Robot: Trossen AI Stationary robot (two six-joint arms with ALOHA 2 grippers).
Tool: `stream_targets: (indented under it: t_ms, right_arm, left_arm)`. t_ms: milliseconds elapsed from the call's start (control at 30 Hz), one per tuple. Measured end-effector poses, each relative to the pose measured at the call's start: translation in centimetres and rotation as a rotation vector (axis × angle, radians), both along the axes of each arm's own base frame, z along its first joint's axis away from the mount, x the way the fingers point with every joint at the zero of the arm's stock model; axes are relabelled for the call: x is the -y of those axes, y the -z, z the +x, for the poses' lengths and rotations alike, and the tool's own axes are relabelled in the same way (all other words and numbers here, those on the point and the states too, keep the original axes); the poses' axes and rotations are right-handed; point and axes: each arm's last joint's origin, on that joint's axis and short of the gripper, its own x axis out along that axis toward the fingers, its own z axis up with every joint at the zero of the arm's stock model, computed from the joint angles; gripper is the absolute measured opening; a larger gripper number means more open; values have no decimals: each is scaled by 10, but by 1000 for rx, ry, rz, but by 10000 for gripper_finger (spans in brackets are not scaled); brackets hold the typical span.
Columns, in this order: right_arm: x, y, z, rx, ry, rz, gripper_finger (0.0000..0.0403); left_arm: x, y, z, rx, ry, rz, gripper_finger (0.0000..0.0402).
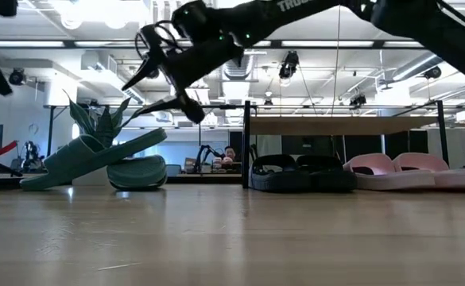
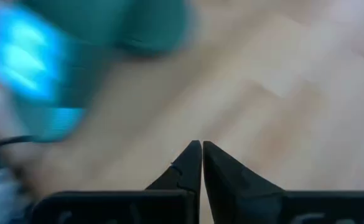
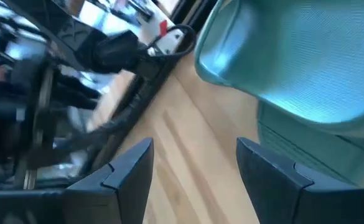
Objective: Pick and place slides into the shelf
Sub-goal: Put the left green slide on the shelf
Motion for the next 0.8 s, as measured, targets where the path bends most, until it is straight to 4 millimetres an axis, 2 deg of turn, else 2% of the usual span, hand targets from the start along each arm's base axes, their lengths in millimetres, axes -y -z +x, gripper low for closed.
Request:
stream_targets:
  t_ms: [67, 200, 400, 633, 800]
  right_arm:
    - [1, -8, -2, -37, -13, -49, 219]
    - [2, -24, -19, -179, -13, -175, 219]
    - [-4, -53, -52, -323, 2, -290, 219]
    - [-15, -52, -67, -472, -10, -339, 219]
    - [-28, -48, -72, -532, -46, -344, 219]
  left_arm:
    - [-12, 5, -5, 13, -153, 61, 1]
    - [-27, 2, -5, 45, -221, 107, 1]
    - [-61, -11, -7, 110, -441, -16, 1]
    - [-90, -26, -7, 119, -663, -173, 6]
    - [-97, -35, 22, 112, -585, -147, 39]
